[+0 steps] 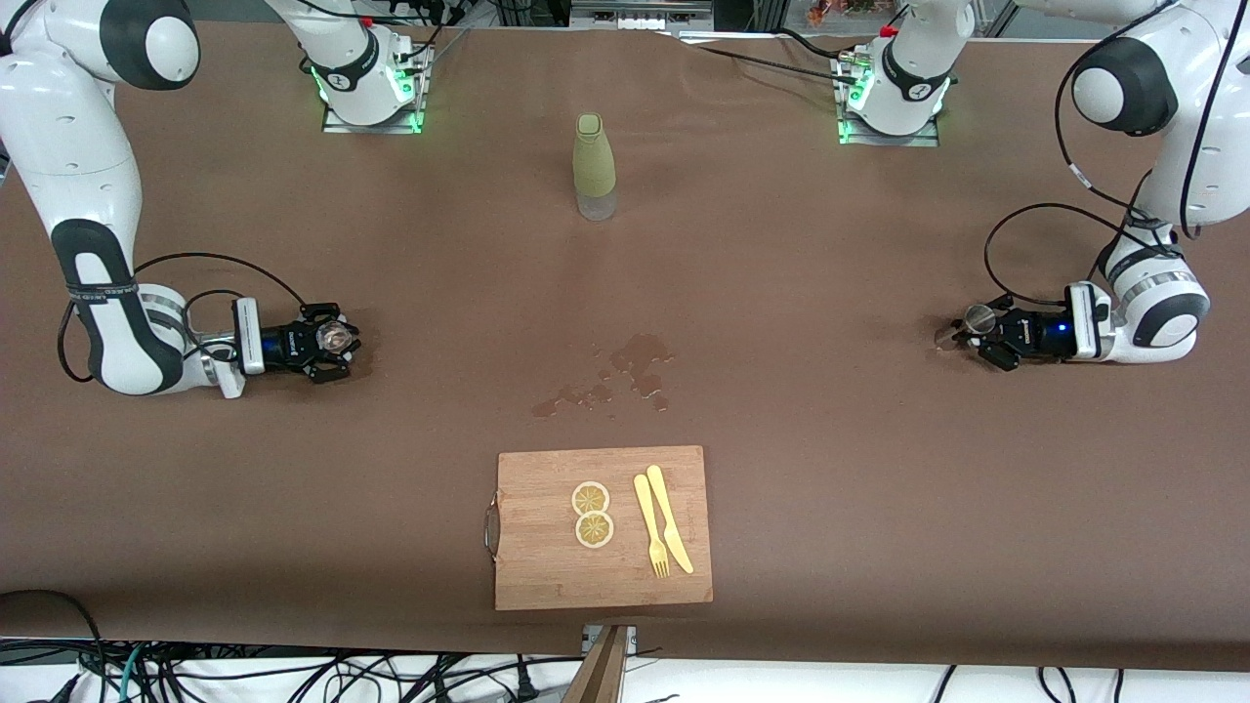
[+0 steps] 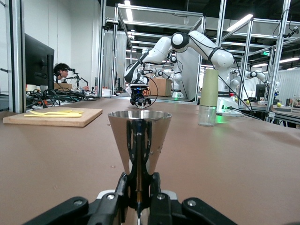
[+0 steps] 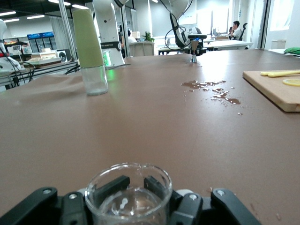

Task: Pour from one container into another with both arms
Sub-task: 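Lift the glass cup with the right gripper while the left gripper lifts the jigger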

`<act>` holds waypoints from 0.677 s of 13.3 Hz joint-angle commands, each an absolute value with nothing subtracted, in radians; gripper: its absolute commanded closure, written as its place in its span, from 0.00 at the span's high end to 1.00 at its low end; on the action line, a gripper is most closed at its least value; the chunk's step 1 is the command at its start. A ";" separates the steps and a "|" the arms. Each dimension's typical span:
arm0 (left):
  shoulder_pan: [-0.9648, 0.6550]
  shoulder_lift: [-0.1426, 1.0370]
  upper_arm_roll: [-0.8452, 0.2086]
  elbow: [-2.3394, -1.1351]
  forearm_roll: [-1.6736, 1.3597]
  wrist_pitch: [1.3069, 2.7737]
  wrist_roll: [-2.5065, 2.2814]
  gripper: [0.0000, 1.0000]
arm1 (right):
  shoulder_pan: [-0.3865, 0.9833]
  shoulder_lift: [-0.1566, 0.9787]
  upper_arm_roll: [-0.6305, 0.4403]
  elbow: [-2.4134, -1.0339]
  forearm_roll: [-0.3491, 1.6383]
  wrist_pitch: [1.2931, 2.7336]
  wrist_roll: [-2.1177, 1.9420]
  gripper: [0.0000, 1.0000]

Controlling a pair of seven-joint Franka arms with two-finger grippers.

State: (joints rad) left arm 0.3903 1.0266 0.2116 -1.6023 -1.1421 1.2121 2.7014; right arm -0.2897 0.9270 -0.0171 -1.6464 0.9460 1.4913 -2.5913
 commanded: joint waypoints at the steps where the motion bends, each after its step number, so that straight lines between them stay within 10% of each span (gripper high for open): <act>1: 0.307 1.019 0.200 -1.543 -1.172 1.213 2.653 0.00 | -0.290 0.931 -0.006 -1.622 0.982 1.433 -2.533 0.18; 9: -0.029 0.994 0.019 -1.508 -1.368 1.521 2.384 0.00 | -0.236 0.923 0.250 -1.479 1.015 1.419 -2.185 0.05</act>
